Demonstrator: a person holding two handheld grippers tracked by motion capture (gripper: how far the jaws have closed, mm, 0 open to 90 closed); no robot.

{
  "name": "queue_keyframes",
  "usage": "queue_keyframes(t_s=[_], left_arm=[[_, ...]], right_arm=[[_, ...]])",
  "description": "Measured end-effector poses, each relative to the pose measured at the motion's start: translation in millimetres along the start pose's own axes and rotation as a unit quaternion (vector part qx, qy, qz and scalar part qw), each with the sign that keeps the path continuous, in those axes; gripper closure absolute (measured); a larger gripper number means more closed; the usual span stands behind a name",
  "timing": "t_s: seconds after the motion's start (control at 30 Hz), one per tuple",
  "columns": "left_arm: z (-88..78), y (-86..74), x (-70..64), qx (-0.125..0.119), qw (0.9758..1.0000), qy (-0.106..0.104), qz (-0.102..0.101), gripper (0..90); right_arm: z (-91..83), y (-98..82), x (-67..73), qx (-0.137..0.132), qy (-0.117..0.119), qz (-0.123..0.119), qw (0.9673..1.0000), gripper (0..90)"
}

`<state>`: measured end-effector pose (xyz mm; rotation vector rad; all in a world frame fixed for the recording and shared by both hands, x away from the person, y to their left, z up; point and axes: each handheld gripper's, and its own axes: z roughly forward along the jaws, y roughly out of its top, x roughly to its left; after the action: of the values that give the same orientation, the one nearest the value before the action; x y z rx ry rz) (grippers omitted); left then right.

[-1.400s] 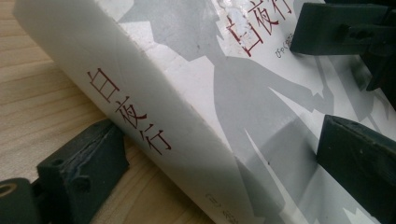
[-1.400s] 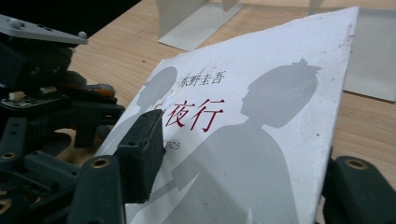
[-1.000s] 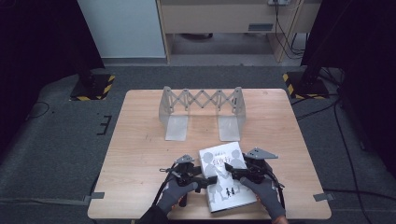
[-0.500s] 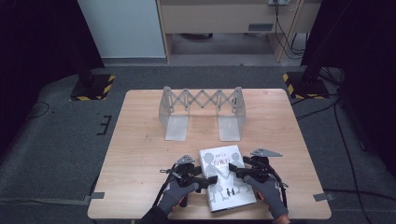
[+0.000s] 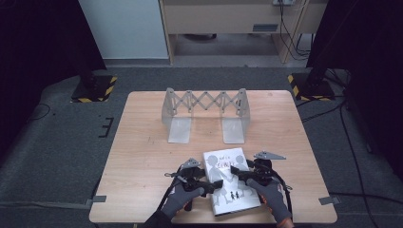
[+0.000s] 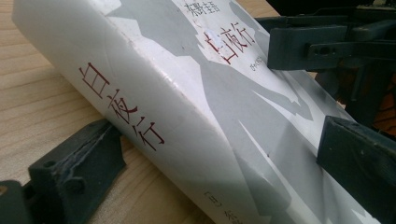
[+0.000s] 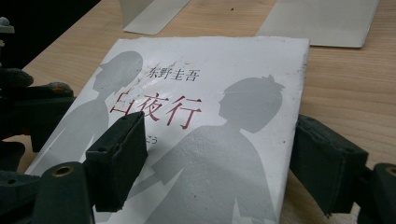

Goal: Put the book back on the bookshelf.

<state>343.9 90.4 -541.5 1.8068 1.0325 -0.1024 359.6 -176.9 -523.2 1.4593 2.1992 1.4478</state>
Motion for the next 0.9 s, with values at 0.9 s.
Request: queue_keyframes(t_s=[0.9], left_arm=[[-4.6, 5.0, 2.9, 0.009, 0.9995, 0.006, -0.031, 7.2]], right_arm=[[-3.1, 5.8, 1.8, -0.020, -0.002, 0.013, 0.9997, 40.6]])
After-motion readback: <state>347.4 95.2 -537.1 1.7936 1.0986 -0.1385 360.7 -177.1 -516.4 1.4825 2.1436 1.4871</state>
